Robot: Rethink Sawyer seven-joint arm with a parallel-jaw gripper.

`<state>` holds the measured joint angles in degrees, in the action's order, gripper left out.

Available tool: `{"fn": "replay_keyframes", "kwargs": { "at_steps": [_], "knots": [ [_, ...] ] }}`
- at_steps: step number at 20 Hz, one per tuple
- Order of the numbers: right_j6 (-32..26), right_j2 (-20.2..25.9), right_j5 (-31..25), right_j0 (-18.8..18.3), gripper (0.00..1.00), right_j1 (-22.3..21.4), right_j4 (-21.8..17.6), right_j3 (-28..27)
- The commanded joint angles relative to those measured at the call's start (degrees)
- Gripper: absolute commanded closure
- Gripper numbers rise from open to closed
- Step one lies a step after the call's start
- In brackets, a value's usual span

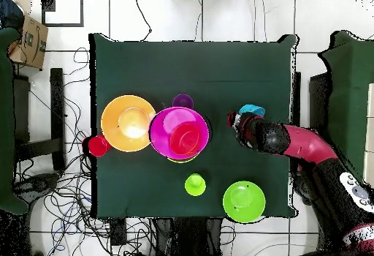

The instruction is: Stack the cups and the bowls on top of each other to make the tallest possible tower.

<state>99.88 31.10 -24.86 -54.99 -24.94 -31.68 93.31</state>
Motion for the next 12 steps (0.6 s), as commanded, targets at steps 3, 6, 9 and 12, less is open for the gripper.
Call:
{"fn": "replay_keyframes", "kwargs": {
  "at_steps": [3, 6, 9, 12],
  "knots": [
    [1.93, -5.23, 7.14, 4.88, 0.00, 4.24, -6.25, -3.31],
    [2.10, -6.99, 9.30, 5.93, 0.00, 4.96, -6.69, -4.70],
    [3.84, -10.86, 12.08, 8.68, 0.00, 5.01, -7.93, -6.56],
    [6.76, -17.90, 16.30, 13.79, 1.00, 4.95, -9.75, -9.38]
  ]
}}
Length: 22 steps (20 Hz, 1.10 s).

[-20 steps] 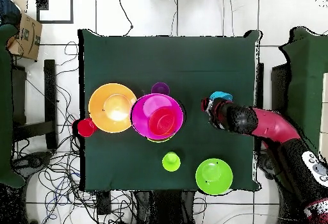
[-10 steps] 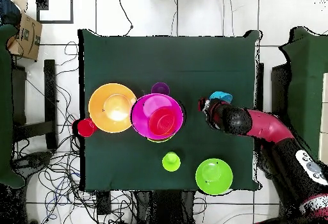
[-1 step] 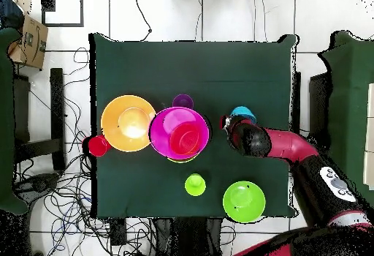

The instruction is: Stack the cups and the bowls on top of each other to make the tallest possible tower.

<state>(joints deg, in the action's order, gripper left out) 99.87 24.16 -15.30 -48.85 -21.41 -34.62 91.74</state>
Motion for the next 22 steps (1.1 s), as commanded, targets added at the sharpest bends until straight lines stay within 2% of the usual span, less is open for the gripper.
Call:
{"fn": "replay_keyframes", "kwargs": {
  "at_steps": [1, 3, 5, 9, 13, 16, 21, 22],
  "knots": [
    [7.94, -13.09, 7.70, 9.25, 1.00, 1.58, -7.24, -8.73],
    [10.00, -17.61, 10.30, 12.58, 1.00, 2.24, -7.71, -10.77],
    [10.45, -19.53, 10.36, 13.86, 1.00, 2.82, -5.69, -11.06],
    [8.29, -20.36, 10.10, 14.32, 1.00, 3.68, -2.67, -11.61],
    [6.26, -19.88, 10.49, 13.63, 1.00, 3.55, -1.78, -11.39],
    [2.63, -16.55, 6.11, 11.70, 1.00, 0.41, -1.32, -9.43],
    [-3.26, -10.04, -3.68, 7.75, 1.00, -10.88, 2.08, -0.11],
    [-3.72, -9.07, -4.60, 7.08, 1.00, -12.06, 2.51, 1.22]
  ]
}}
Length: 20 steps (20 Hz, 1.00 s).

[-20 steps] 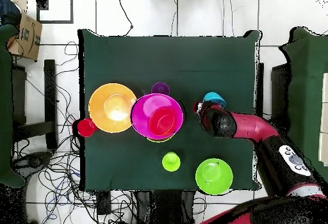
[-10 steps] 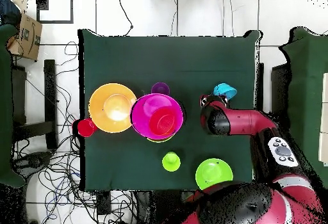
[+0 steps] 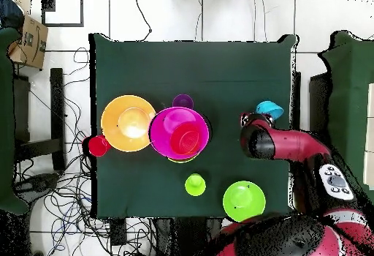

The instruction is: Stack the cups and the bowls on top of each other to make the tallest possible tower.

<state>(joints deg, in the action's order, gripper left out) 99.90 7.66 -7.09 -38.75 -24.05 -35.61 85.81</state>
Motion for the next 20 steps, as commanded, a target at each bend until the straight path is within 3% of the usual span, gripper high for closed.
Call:
{"fn": "replay_keyframes", "kwargs": {
  "at_steps": [1, 7, 12, 16, 20],
  "knots": [
    [-4.76, 9.42, -13.52, -4.32, 1.00, -11.47, 3.98, 9.47],
    [-4.94, 14.81, -21.62, -6.86, 1.00, -22.69, 10.97, 19.84],
    [-3.39, 16.48, -25.78, -6.88, 1.00, -29.02, 16.25, 24.20],
    [-1.48, 16.02, -27.40, -5.42, 1.00, -31.96, 19.06, 26.04],
    [2.47, 13.76, -28.40, -1.65, 1.00, -34.77, 21.28, 27.55]
  ]
}}
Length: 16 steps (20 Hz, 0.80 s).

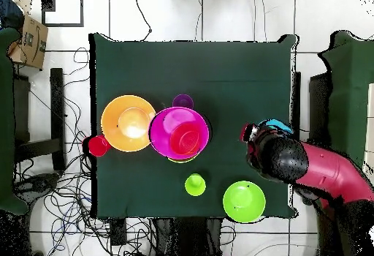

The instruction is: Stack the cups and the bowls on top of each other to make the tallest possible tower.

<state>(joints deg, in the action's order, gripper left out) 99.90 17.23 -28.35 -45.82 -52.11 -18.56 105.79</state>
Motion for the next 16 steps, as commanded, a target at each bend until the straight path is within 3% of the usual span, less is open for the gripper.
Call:
{"fn": "replay_keyframes", "kwargs": {
  "at_steps": [1, 8, 16],
  "knots": [
    [3.76, 3.45, -6.93, 6.65, 1.00, -7.07, 4.51, 7.80],
    [12.87, -2.17, -3.26, 15.57, 1.00, -6.76, 6.28, 8.92],
    [20.51, -9.26, 3.38, 25.35, 1.00, -2.10, 7.33, 8.07]
  ]
}}
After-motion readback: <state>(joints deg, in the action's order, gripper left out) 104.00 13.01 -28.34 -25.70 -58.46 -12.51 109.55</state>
